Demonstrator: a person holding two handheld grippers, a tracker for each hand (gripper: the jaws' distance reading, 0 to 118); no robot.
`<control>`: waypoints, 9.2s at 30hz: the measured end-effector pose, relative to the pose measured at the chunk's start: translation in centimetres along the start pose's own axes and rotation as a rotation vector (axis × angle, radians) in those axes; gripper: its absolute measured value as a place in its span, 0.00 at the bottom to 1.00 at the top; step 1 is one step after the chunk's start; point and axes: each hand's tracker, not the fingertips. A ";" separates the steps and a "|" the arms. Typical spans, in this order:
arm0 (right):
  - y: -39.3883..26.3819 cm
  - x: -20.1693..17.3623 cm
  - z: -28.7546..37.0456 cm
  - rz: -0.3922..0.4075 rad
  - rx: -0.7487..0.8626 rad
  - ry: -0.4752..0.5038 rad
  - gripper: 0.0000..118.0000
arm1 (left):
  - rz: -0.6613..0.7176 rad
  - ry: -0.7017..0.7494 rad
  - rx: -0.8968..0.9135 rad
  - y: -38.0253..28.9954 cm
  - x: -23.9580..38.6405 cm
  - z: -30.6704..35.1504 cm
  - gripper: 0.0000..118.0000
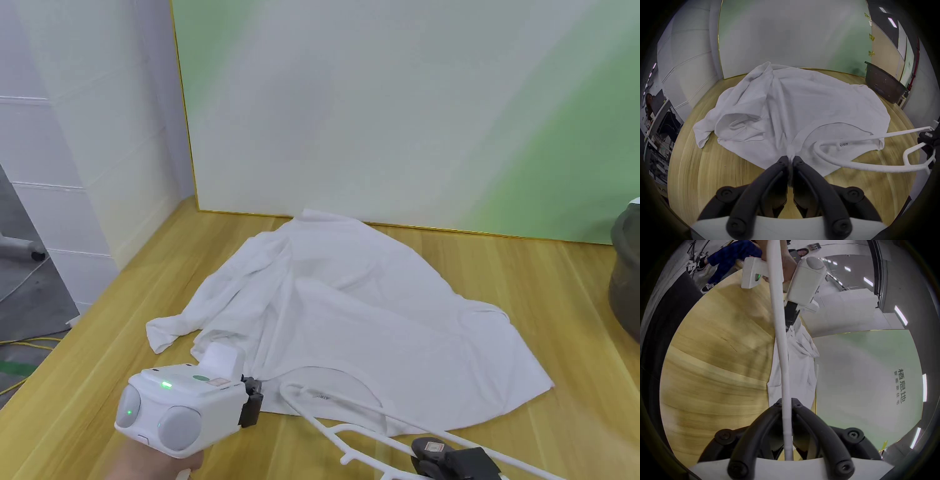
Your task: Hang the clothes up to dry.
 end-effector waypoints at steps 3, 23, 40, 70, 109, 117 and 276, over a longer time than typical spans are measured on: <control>0.1 0.0 -0.6 -0.017 -0.004 0.001 0.05 | -0.003 0.000 0.000 0.0 0.0 0.0 0.06; 0.6 -1.5 -1.3 -0.019 -0.011 0.004 0.05 | 0.138 -0.065 0.084 1.8 -1.0 2.6 0.06; 0.8 -1.0 -1.2 -0.042 -0.006 -0.034 0.05 | 0.045 -0.006 0.029 -2.5 1.1 4.1 0.06; 0.1 4.2 -0.2 -0.447 0.039 0.152 0.05 | 0.058 -0.053 0.075 -2.5 2.3 6.7 0.06; 0.8 7.5 -12.4 -1.166 0.158 0.595 0.05 | -0.064 -0.200 0.157 -0.2 6.2 10.9 0.05; 0.5 7.4 -12.0 -1.157 0.170 0.570 0.05 | 0.093 -0.219 0.205 1.5 3.9 11.3 0.05; -7.4 14.6 3.9 -1.016 0.071 0.308 0.01 | -0.654 -0.438 0.038 17.8 11.0 13.8 0.06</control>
